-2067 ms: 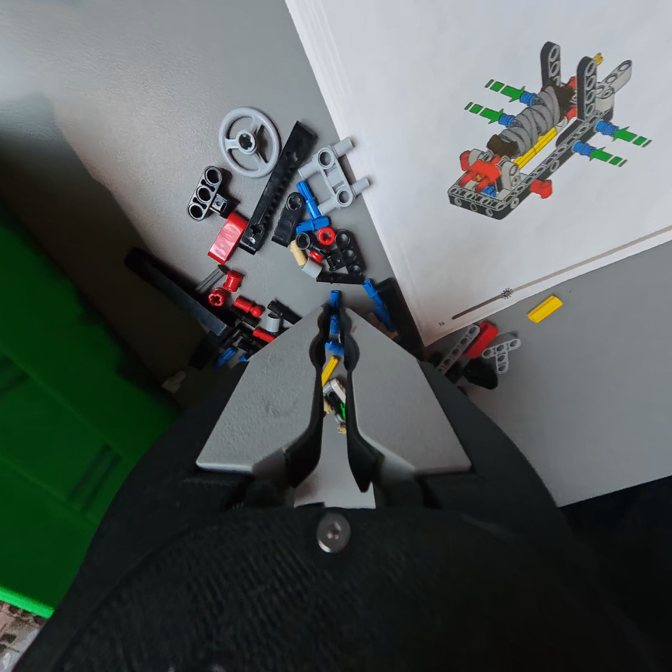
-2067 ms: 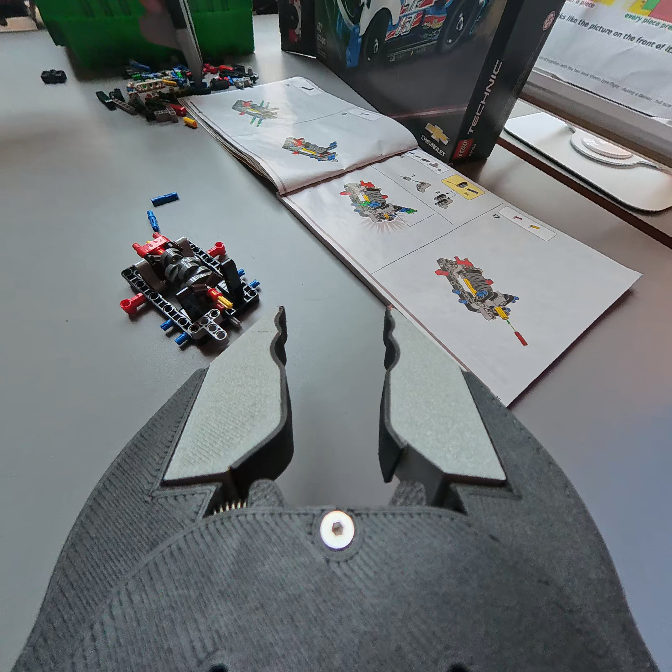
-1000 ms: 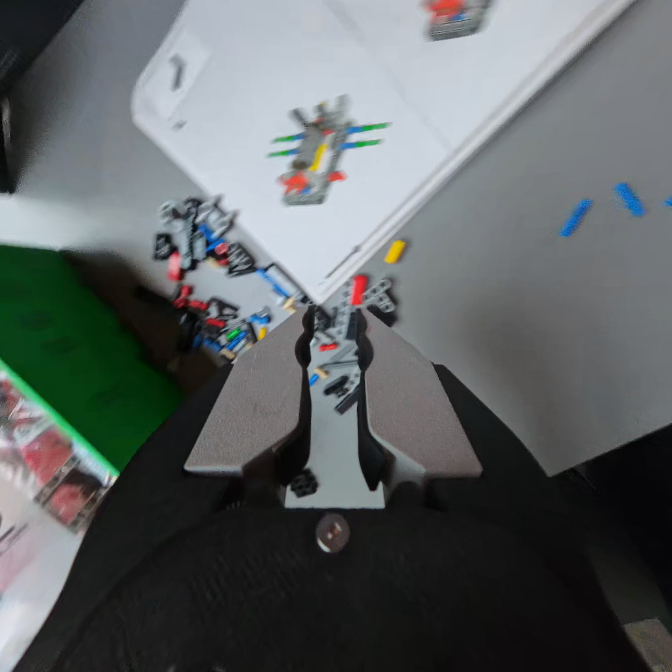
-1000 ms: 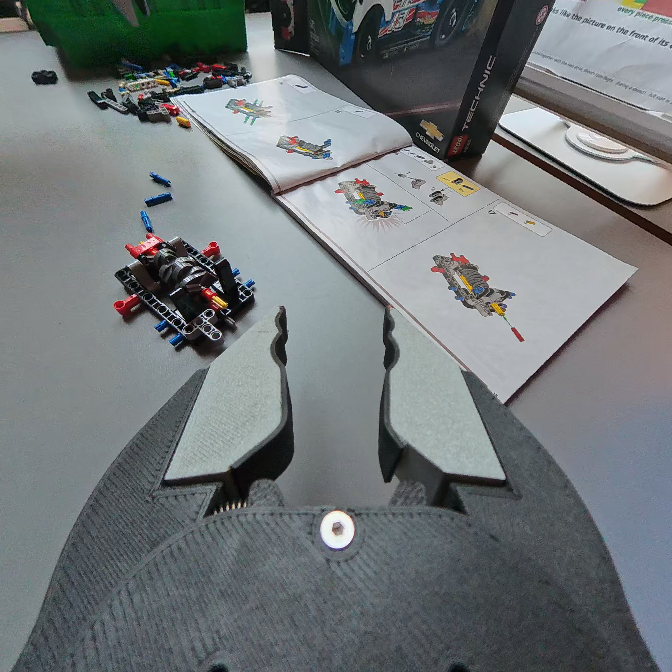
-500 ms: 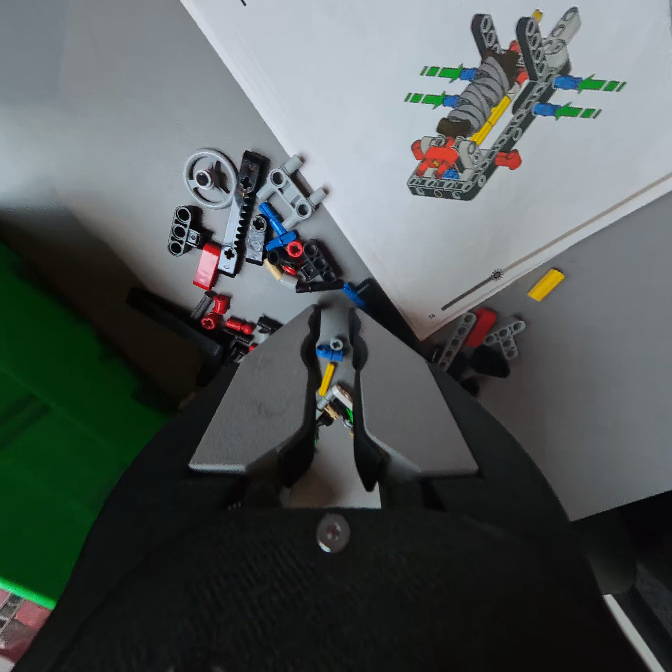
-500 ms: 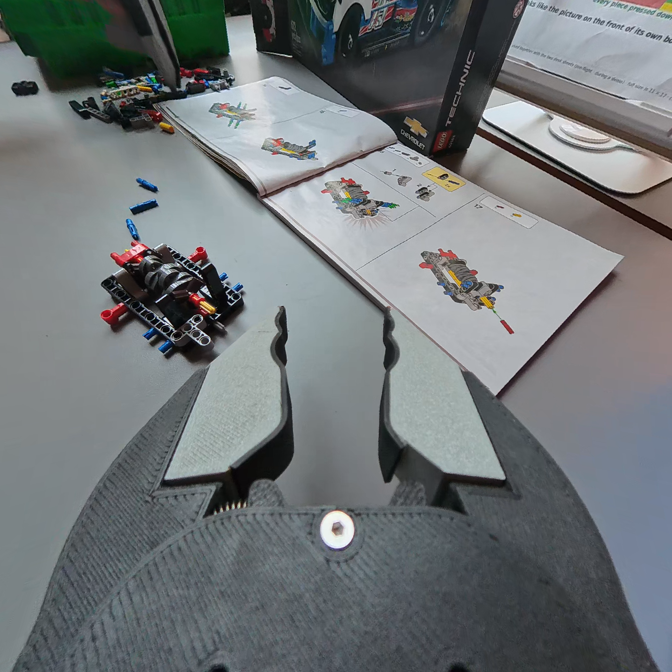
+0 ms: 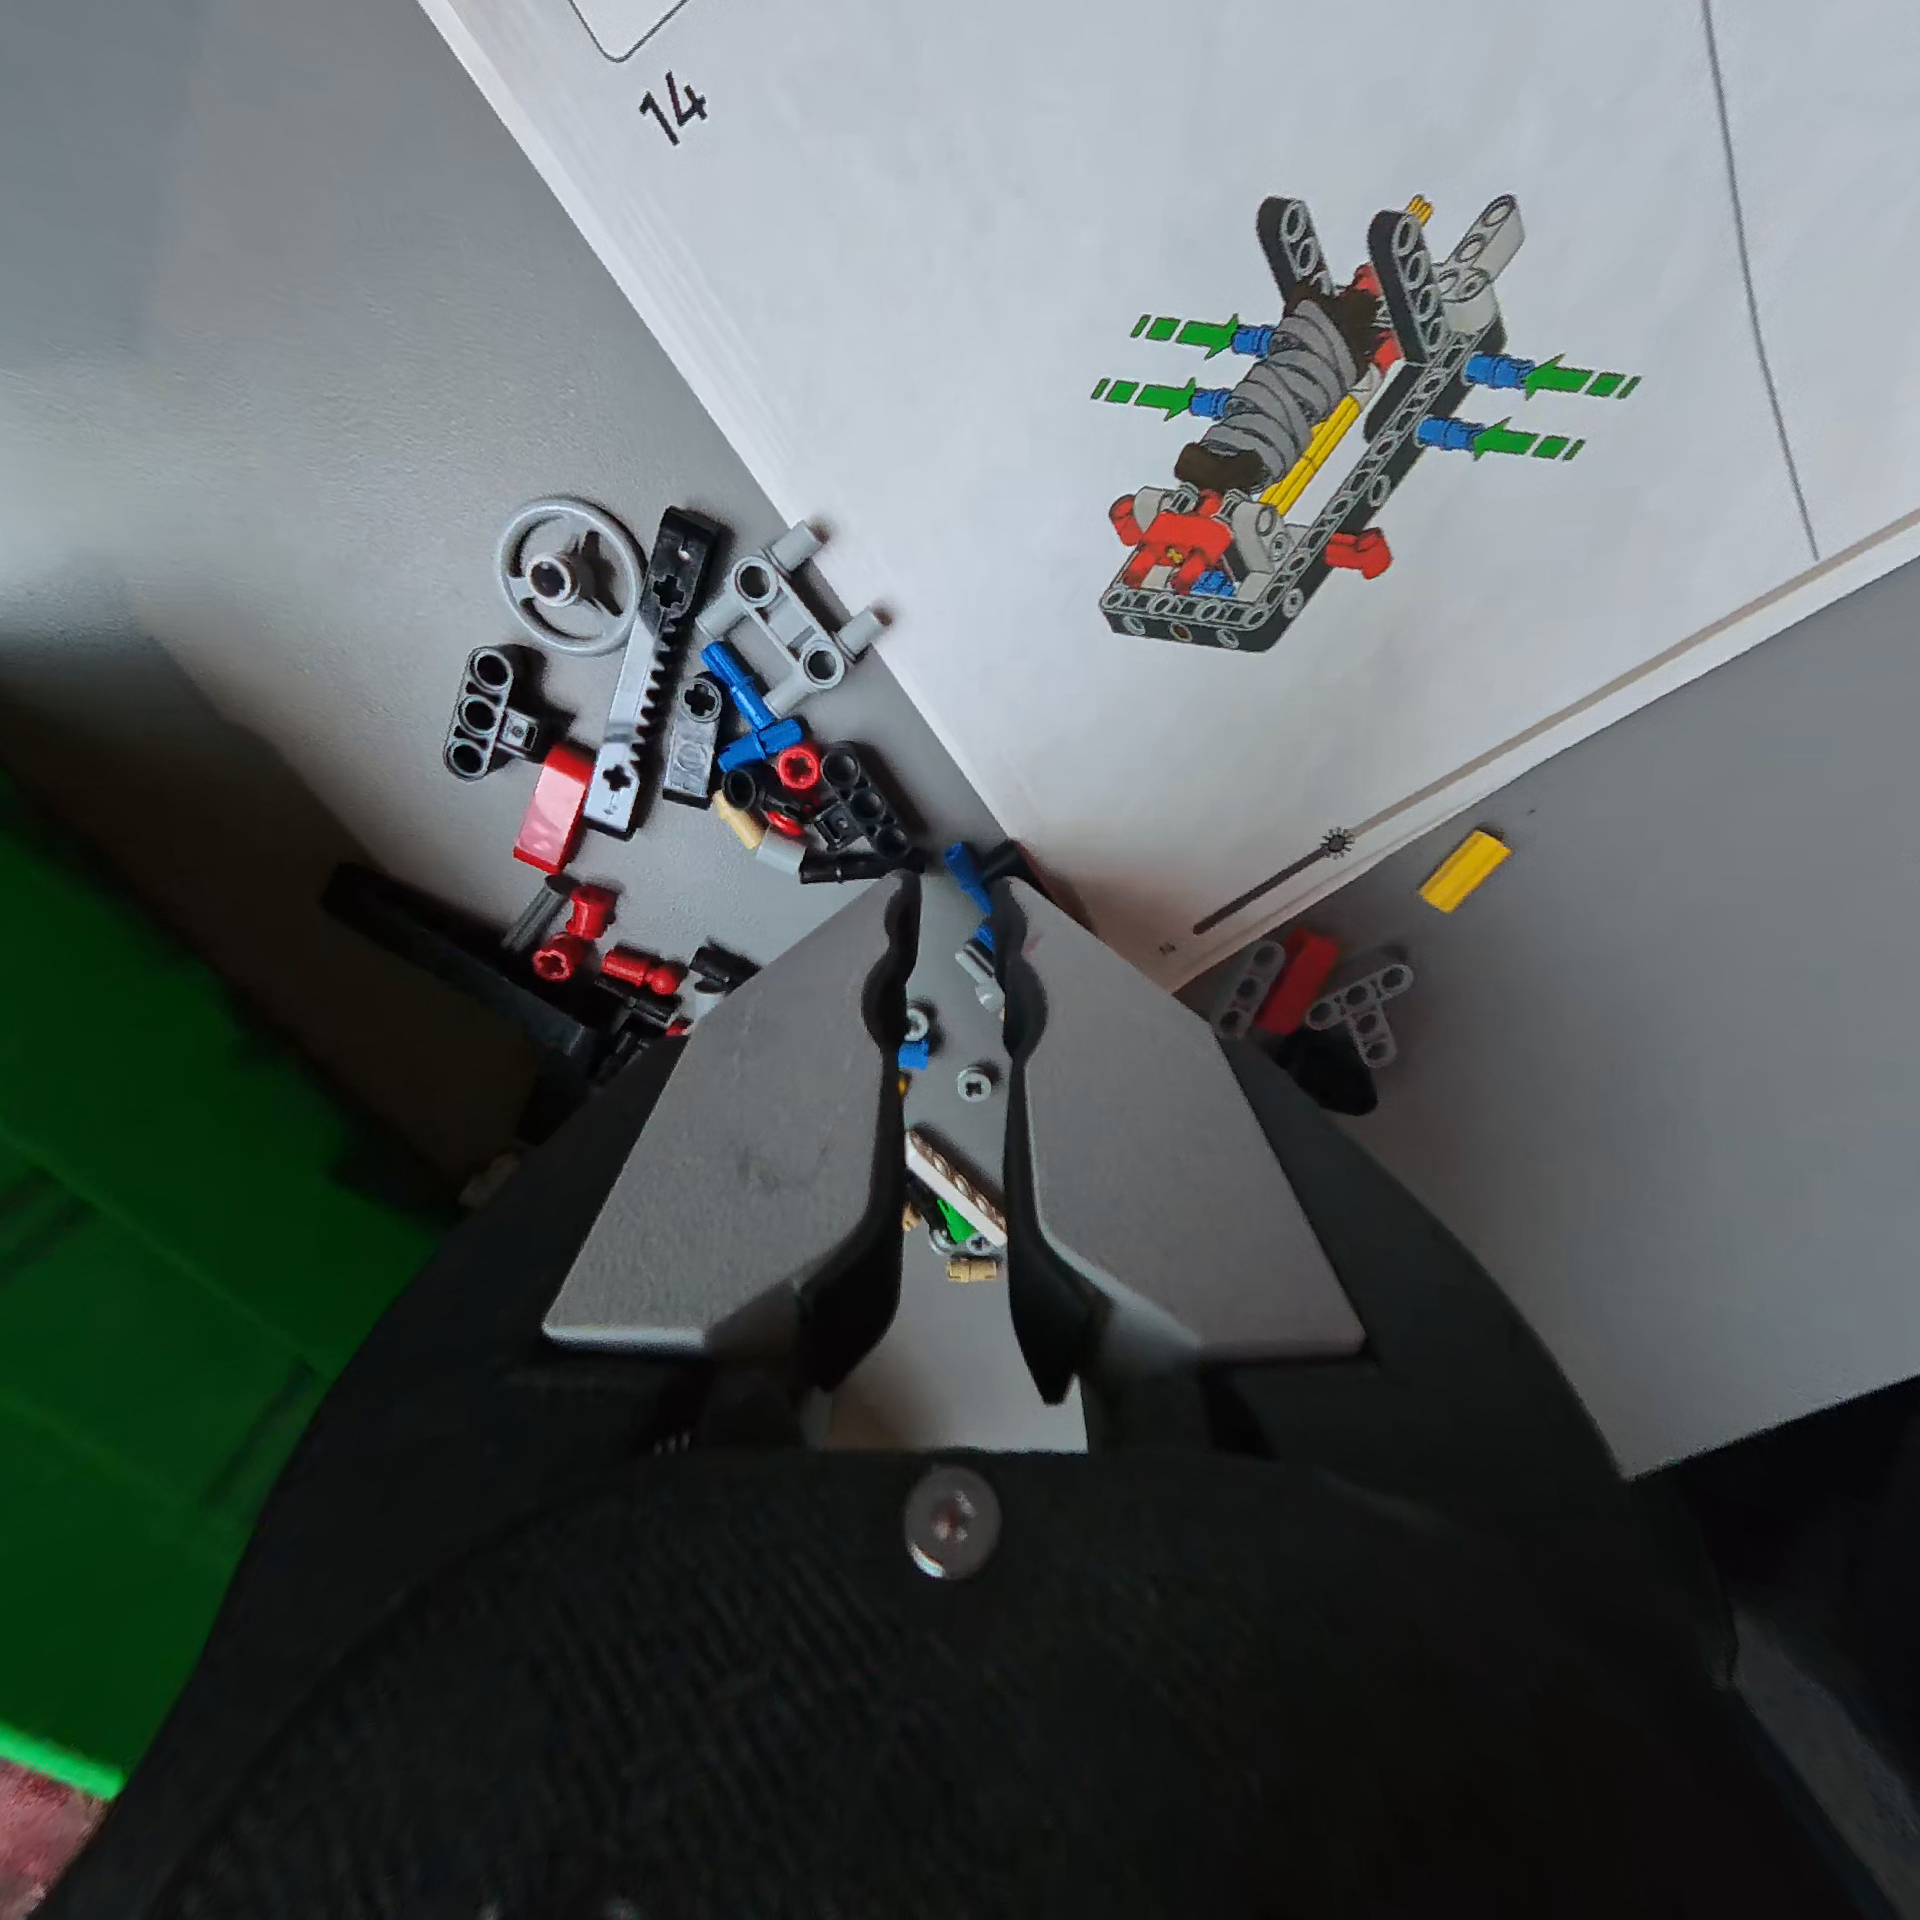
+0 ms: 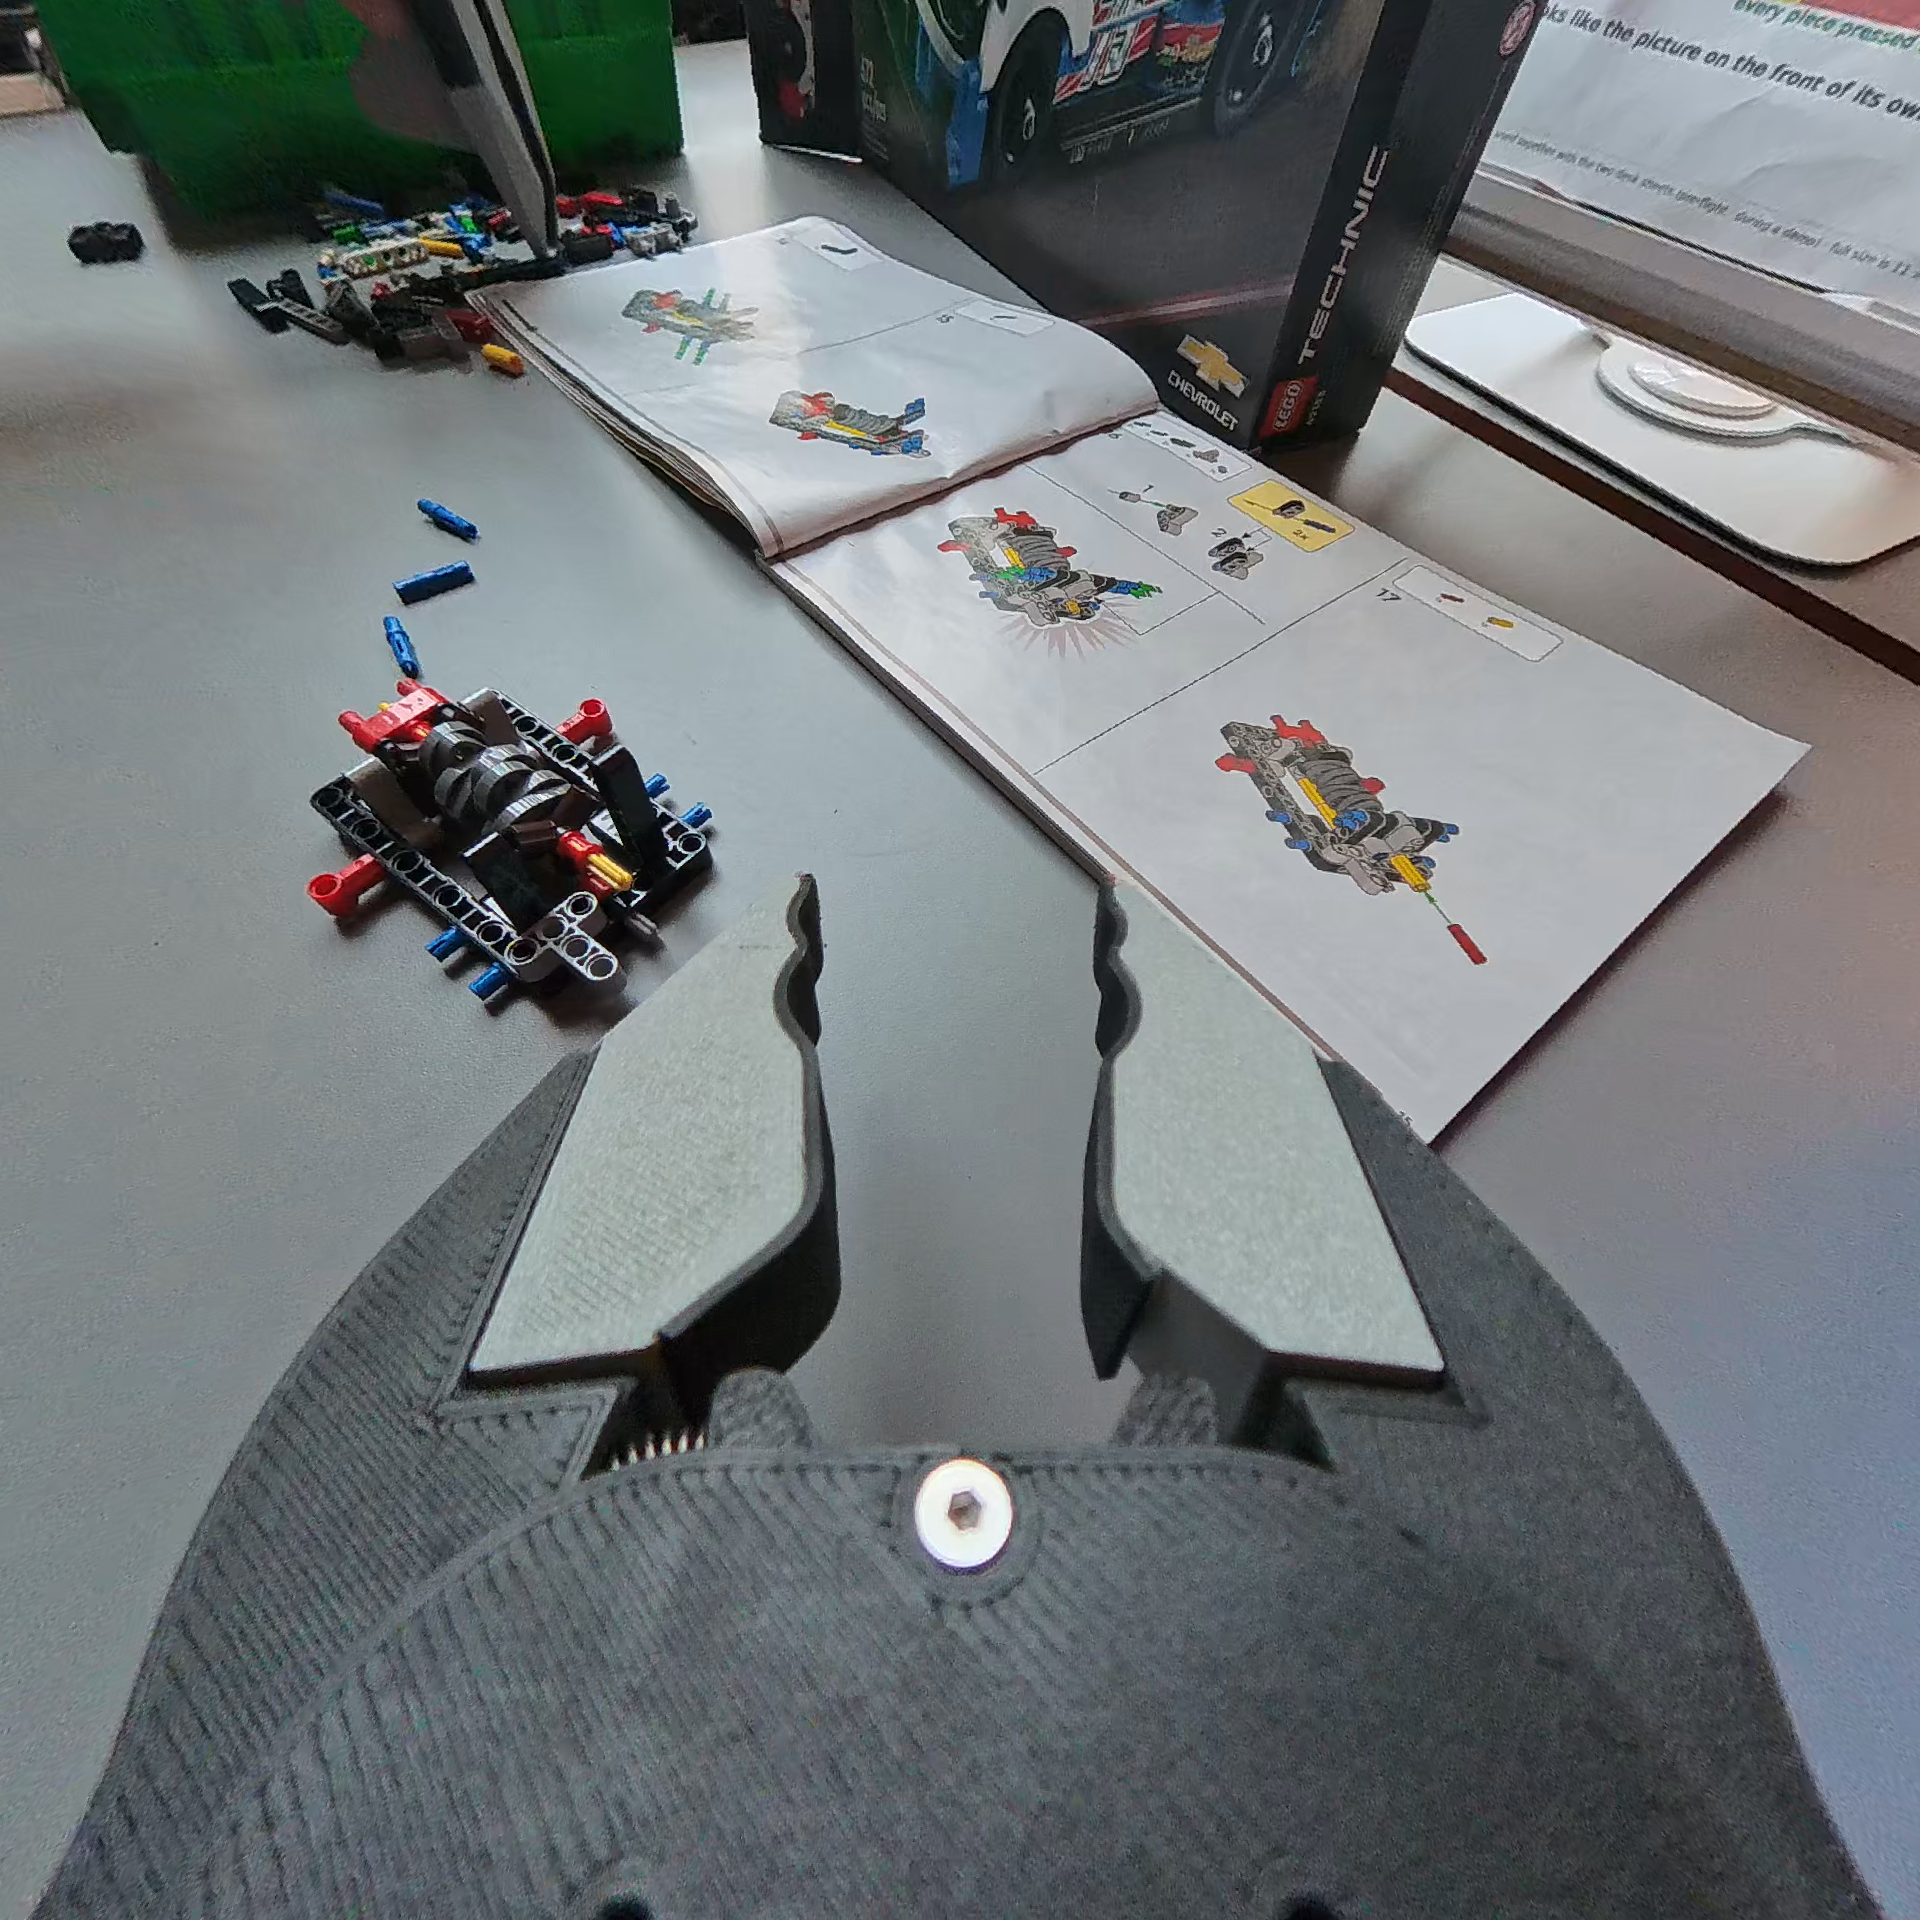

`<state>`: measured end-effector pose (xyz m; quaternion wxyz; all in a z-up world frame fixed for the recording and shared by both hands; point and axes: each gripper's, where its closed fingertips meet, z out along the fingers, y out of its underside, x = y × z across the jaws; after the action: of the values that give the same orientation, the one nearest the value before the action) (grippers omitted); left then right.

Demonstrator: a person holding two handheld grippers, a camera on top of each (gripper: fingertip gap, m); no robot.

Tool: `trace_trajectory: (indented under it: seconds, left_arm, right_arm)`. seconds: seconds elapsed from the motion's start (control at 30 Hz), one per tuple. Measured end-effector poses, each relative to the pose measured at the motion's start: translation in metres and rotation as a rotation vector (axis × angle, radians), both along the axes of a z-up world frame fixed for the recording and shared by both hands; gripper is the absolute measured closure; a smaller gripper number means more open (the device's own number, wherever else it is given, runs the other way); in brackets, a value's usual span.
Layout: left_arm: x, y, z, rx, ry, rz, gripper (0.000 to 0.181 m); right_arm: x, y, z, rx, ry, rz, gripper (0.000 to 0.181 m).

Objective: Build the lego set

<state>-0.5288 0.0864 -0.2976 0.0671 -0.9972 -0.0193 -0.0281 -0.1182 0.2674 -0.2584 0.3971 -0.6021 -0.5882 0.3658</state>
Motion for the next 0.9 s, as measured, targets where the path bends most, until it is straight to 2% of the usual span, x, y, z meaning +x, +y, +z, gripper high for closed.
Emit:
trace_trajectory:
  seconds: [0.3,0.47,0.57,0.8,0.9]
  left_arm:
    - [-0.004,-0.001,0.002,0.004,0.011,0.014,0.174]
    - [-0.009,-0.011,0.021,0.069,0.020,0.043,0.174]
    - [-0.006,-0.020,0.036,0.142,0.029,0.064,0.173]
    - [0.027,-0.046,0.065,0.323,0.096,0.043,0.171]
    - [0.033,-0.055,0.078,0.448,0.127,0.074,0.170]
  right_arm:
    - [0.000,-0.001,0.000,0.013,0.000,0.004,0.132]
    - [0.000,-0.001,0.000,0.007,0.001,0.003,0.132]
    - [0.000,0.000,0.000,0.003,-0.002,0.001,0.132]
    - [0.000,0.002,0.000,-0.010,-0.001,-0.010,0.131]
    - [0.000,0.003,0.001,-0.007,0.006,-0.014,0.130]
